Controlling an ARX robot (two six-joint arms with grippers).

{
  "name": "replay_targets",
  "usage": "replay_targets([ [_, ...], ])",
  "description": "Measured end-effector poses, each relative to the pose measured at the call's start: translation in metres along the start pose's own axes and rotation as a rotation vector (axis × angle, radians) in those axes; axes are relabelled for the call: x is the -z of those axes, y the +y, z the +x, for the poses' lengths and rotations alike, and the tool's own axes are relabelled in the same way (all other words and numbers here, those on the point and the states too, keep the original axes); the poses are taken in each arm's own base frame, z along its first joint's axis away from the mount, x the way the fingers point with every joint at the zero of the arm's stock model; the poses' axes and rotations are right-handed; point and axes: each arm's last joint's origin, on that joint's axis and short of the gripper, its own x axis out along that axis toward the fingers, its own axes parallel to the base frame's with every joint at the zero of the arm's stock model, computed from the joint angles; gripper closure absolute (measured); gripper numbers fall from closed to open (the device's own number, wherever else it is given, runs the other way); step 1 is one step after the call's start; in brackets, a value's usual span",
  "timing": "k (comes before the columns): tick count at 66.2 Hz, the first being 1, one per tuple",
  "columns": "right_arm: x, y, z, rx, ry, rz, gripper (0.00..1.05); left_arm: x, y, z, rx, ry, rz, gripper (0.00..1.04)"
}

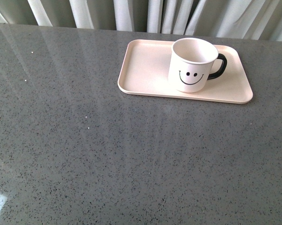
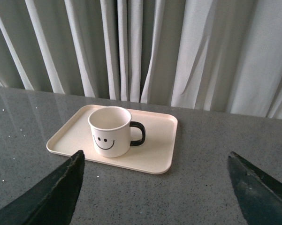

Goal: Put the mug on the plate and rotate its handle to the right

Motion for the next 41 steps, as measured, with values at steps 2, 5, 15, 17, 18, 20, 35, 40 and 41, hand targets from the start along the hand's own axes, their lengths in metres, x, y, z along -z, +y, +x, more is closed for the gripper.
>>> replay_targets([
  [2,0.0000,0.0000,0.0000,0.000,0.000,0.000,0.08,0.0000,0.0000,0.0000,0.000,0.000,0.000,0.09],
  [5,0.0000,0.0000,0.0000,0.000,0.000,0.000,0.09,0.0000,0.0000,0.0000,0.000,0.000,0.000,0.09],
  [15,0.0000,0.0000,0.0000,0.000,0.000,0.000,0.09,0.0000,0.0000,0.0000,0.000,0.000,0.000,0.09],
  [17,0.0000,0.0000,0.0000,0.000,0.000,0.000,0.09,0.0000,0.0000,0.0000,0.000,0.000,0.000,0.09],
  [18,0.0000,0.0000,0.0000,0.000,0.000,0.000,0.09,0.0000,0.0000,0.0000,0.000,0.000,0.000,0.09],
  [20,0.0000,0.0000,0.0000,0.000,0.000,0.000,0.09,0.0000,0.0000,0.0000,0.000,0.000,0.000,0.09],
  [35,0.0000,0.0000,0.0000,0.000,0.000,0.000,0.09,0.0000,0.0000,0.0000,0.000,0.000,0.000,0.09],
  [40,0.0000,0.0000,0.0000,0.000,0.000,0.000,0.09,0.0000,0.0000,0.0000,0.000,0.000,0.000,0.09],
  [41,0.0000,0.0000,0.0000,0.000,0.000,0.000,0.09,0.0000,0.0000,0.0000,0.000,0.000,0.000,0.09],
])
